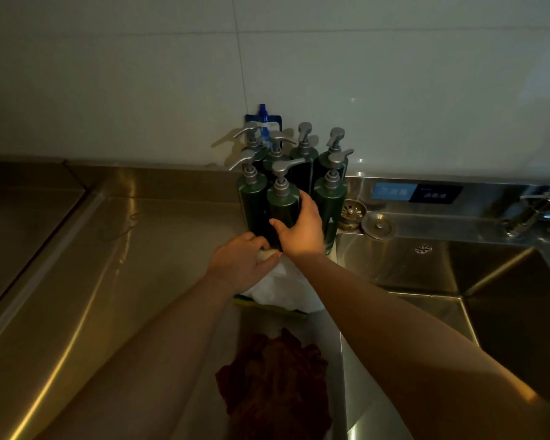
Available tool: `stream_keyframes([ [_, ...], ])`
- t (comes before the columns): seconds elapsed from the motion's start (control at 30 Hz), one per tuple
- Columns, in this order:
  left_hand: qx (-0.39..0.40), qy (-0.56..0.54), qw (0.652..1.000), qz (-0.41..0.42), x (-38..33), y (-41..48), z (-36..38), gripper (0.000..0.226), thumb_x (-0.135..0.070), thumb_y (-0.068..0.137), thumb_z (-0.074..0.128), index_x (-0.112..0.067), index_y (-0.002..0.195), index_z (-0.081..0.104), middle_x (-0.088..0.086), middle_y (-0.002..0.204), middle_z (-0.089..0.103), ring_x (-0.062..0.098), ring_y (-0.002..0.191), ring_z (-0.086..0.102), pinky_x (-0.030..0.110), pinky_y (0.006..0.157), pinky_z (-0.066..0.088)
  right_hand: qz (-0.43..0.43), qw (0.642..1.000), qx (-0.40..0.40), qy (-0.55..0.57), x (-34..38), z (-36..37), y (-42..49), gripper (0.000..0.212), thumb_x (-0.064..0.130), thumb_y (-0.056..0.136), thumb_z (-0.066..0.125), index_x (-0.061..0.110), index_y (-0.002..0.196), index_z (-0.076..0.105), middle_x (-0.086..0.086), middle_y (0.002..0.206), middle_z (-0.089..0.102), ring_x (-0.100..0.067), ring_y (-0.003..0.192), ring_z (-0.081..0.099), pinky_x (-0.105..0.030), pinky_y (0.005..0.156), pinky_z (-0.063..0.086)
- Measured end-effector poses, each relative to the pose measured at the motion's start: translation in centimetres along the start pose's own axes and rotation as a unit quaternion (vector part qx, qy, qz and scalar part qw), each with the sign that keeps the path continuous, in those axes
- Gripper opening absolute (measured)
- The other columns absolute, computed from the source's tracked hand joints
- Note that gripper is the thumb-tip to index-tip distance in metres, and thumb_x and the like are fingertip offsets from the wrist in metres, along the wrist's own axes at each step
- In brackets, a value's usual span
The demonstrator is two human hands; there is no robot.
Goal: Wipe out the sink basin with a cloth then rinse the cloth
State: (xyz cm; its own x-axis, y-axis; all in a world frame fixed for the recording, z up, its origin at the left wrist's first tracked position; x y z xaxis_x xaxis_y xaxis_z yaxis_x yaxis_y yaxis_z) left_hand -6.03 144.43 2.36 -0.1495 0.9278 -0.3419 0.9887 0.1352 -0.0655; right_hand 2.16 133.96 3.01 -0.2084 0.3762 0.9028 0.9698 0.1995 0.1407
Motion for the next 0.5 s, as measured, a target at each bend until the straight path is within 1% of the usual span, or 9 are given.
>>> stream_keyframes([
  [0.23,0.005,0.012,1.000,-0.005,-0.1,-0.1,-0.1,0.039,-0.049,0.093,0.045,-0.018,0.112,0.059,0.006,0.109,0.056,0.024,0.102,0.054,0.035,0.084,0.043,0.028,0.999,0.019,-0.027,0.3,-0.2,-0.3,0.082,0.017,0.082,0.071,0.012,0.148,0.022,-0.008,0.149,0.034,-0.021,0.138,0.030,-0.029,0.110,0.025],
  [0.33,0.010,0.044,0.999,-0.007,-0.4,0.2,-0.1,0.040,-0.051,0.093,0.043,-0.020,0.112,0.059,0.005,0.110,0.056,0.024,0.101,0.055,0.036,0.085,0.046,0.033,0.999,0.014,-0.032,0.3,-0.7,-0.2,0.079,0.017,0.082,0.070,0.010,0.146,0.025,-0.009,0.146,0.039,-0.022,0.136,0.034,-0.032,0.111,0.028],
  [0.4,0.011,0.031,0.999,-0.019,-0.5,0.3,-0.2,0.038,-0.048,0.092,0.045,-0.020,0.112,0.059,0.006,0.110,0.055,0.025,0.103,0.055,0.035,0.085,0.046,0.032,0.999,0.017,-0.035,0.8,-1.3,-0.5,0.075,0.017,0.082,0.070,0.008,0.144,0.028,-0.010,0.144,0.041,-0.023,0.134,0.037,-0.034,0.111,0.031],
  [0.5,0.012,0.026,0.999,-0.014,-0.9,0.3,-0.3,0.036,-0.045,0.093,0.045,-0.020,0.116,0.058,0.006,0.114,0.054,0.024,0.106,0.053,0.032,0.081,0.041,0.016,0.999,0.009,-0.039,1.8,-2.1,-1.2,0.072,0.015,0.083,0.069,0.008,0.143,0.030,-0.011,0.142,0.043,-0.024,0.132,0.039,-0.031,0.108,0.031],
])
Point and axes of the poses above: each hand's wrist, its own y-axis towards the middle knuckle, its own z-axis out of the palm, x = y × z, the point moved 6 cm from there along y, towards the middle knuckle
